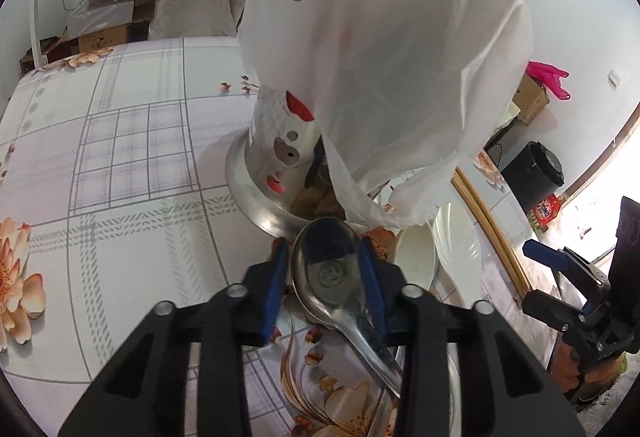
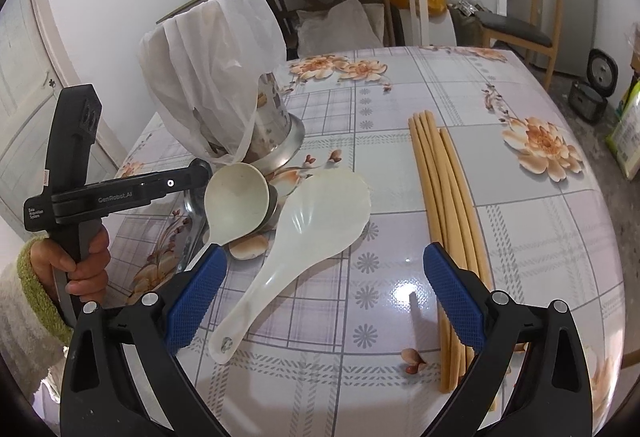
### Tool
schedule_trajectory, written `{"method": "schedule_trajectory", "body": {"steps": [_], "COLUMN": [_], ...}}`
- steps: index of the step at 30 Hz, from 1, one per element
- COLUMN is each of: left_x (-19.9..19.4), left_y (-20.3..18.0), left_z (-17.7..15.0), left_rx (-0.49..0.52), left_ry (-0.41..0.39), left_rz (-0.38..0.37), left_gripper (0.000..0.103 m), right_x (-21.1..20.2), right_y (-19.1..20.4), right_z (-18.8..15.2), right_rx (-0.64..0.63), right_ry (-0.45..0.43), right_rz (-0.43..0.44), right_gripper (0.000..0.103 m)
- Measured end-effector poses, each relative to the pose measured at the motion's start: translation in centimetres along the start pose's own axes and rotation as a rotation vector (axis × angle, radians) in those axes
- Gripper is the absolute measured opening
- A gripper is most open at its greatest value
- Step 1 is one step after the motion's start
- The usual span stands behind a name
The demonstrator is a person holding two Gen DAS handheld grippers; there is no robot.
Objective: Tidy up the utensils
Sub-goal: 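Grasp the white rice paddle handle with the right gripper while the left holds the spoon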
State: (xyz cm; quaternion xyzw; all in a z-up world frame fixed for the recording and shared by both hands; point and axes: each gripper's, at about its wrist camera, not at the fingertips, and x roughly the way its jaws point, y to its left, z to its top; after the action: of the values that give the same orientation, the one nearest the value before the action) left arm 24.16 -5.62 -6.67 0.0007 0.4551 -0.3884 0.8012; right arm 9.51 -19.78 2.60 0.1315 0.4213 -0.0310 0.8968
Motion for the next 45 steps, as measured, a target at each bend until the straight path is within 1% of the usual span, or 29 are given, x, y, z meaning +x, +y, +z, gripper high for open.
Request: {"method": "schedule_trajectory", "body": {"steps": [1,3,4,6,10,14,16,17,19,24,26,28,31,33,36,40,43,44,45], "left_x": [0.1,0.3,0.3,0.3,0.0,-0.3,-0.5,-0.6,-0.9,-1.3,-1.5,-1.7,-2.1,-2.4,-2.8,-3.3,-3.7,-3.9,-4.0], "left_y": [0.1,-0.1,-0.1,-0.1,0.2,0.4,0.5,0.7,0.9,1.3,1.4,1.4,1.5,1.5,1.5,1.6,1.8,1.9,1.9], "left_z": [-0.1,0.0,0.0,-0.1,-0.2,-0.4,-0.5,-0.5,-0.5,-0.8,-0.8,-0.9,-0.9,-1.0,-1.1,-1.4,-1.5,-1.5,-1.5], "left_rx": [0.002,0.008,0.007,0.003,0.000,-0.006,-0.012,-0.014,-0.018,-0.028,-0.033,-0.038,-0.041,-0.041,-0.044,-0.050,-0.057,-0.060,-0.062], "left_ry": [0.001,0.000,-0.002,-0.003,-0.020,-0.026,-0.031,-0.033,-0.039,-0.045,-0.048,-0.054,-0.064,-0.069,-0.076,-0.085,-0.092,-0.094,-0.096], "left_rz": [-0.001,-0.001,-0.005,-0.012,-0.022,-0.010,-0.007,-0.008,-0.007,-0.005,-0.005,-0.010,-0.014,-0.012,-0.012,-0.010,-0.005,-0.003,0.000], "left_gripper": [0.028,0.019,0.017,0.010,0.004,0.003,0.003,0.003,0.003,0.002,0.002,0.002,0.002,0.002,0.002,0.002,0.002,0.002,0.002], "right_x": [0.0,0.0,0.0,-0.1,-0.1,0.6,1.2,1.6,2.4,4.1,4.7,5.4,6.3,6.6,6.7,6.8,7.0,7.0,7.0], "right_y": [0.0,0.0,0.0,0.0,-0.4,-1.8,-2.3,-2.6,-3.1,-3.9,-4.1,-4.3,-4.7,-4.7,-4.7,-4.5,-4.1,-4.0,-4.0], "right_z": [0.0,0.0,0.0,0.0,0.5,1.7,2.3,2.6,3.1,4.2,4.3,4.3,4.2,3.9,3.8,3.7,3.7,3.6,3.6], "right_rx": [-0.001,-0.004,-0.005,-0.008,0.002,0.062,0.078,0.087,0.102,0.134,0.141,0.149,0.169,0.177,0.177,0.175,0.162,0.158,0.155], "right_ry": [-0.001,-0.004,-0.006,-0.008,-0.018,-0.023,-0.017,-0.011,-0.002,0.021,0.033,0.053,0.085,0.101,0.100,0.117,0.124,0.126,0.131], "right_rz": [0.000,0.001,0.001,-0.001,0.016,0.050,0.048,0.050,0.052,0.077,0.086,0.095,0.113,0.126,0.134,0.154,0.156,0.156,0.157], "right_gripper": [0.094,0.094,0.094,0.094,0.090,0.084,0.077,0.075,0.068,0.058,0.055,0.047,0.041,0.039,0.038,0.029,0.027,0.025,0.016]}}
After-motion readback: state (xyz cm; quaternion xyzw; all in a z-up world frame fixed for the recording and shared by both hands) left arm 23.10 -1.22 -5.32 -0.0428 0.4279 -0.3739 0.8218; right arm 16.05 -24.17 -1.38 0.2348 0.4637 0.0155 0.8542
